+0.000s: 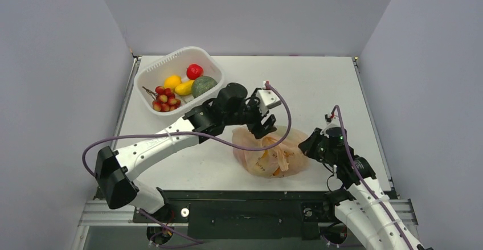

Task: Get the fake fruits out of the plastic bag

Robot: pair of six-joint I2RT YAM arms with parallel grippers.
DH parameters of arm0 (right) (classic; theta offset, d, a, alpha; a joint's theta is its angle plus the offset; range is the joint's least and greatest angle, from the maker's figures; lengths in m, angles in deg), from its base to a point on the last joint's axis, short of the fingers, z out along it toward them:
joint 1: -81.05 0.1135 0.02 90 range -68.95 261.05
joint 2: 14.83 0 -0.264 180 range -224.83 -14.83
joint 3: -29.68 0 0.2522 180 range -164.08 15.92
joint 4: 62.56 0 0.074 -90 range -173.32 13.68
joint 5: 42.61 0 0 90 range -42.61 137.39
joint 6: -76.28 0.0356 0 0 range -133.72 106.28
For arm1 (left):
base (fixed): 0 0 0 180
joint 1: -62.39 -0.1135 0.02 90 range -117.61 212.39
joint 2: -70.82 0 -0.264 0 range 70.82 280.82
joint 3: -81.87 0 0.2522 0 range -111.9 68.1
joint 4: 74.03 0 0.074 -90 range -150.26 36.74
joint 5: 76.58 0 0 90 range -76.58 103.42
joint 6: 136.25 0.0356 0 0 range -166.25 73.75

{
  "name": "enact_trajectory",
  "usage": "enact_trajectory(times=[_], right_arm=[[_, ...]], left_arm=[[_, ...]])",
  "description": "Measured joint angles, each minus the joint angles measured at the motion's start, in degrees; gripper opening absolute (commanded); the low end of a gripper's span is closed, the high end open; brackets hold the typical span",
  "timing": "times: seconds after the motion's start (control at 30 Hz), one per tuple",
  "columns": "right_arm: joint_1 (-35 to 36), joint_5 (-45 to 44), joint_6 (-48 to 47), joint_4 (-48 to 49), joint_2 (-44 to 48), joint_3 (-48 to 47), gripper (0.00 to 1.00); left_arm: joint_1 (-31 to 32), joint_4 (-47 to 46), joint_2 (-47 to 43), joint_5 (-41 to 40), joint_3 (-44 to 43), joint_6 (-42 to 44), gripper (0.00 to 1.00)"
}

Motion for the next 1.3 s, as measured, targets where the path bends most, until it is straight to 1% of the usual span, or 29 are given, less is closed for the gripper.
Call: enact_trajectory(times=[0.07,0.2,0.37,0.63,0.8,0.87,0.9,0.93,0.97,1.0,1.03,1.13,1.23,1.3], right_arm=[[0.0,0.52,-0.11,-0.07,-0.31,-0.39,0.0],[0.02,1.07,-0.44,-0.24,-1.03,-0.72,0.0],[0.02,1.18,-1.4,-1.4,-2.05,-1.92,0.0],[0.02,1.44,-2.12,-2.25,-3.41,-2.84,0.0],[0.02,2.23,-2.43,-2.8,-4.13,-3.13,0.0],[0.02,2.47,-2.43,-2.97,-3.93,-3.13,0.0],[0.04,2.64,-2.43,-2.97,-3.87,-3.13,0.0],[0.07,2.71,-2.4,-2.97,-3.85,-3.13,0.0],[0.09,2.82,-2.4,-2.97,-3.74,-3.13,0.0],[0.09,2.86,-2.4,-3.02,-3.58,-3.13,0.0],[0.13,2.89,-2.4,-3.08,-3.3,-3.13,0.0],[0.15,1.81,-2.23,-3.91,-2.1,-3.19,0.0],[0.17,-2.78,-0.28,-5.86,-0.02,-3.48,0.0],[0.15,-6.1,1.38,-7.21,2.43,-3.58,0.0]], left_arm=[[1.4,0.72,2.05,-0.59,-0.04,1.11,0.64],[2.08,3.56,5.49,-3.32,1.9,2.36,0.65],[2.21,4.55,5.75,-4.66,3.54,2.51,0.68],[2.95,4.04,6.01,-4.87,4.09,2.47,0.62],[3.21,3.74,9.05,-6.64,4.02,2.4,0.52],[3.23,3.76,10.54,-7.43,3.91,2.34,0.39],[3.23,3.87,11.19,-7.82,3.82,2.21,0.25],[3.26,3.91,11.63,-8.13,3.76,2.1,0.17],[3.26,4.37,12.24,-8.7,3.28,2.23,0.05],[3.28,4.55,12.61,-9.09,2.93,1.97,0.01],[3.3,4.63,12.85,-9.7,2.51,1.99,0.0],[3.37,4.28,12.61,-12.33,2.27,2.12,0.0],[3.52,2.91,11.52,-15.74,2.93,2.08,0.0],[3.52,1.11,9.16,-18.03,4.74,2.03,0.0]])
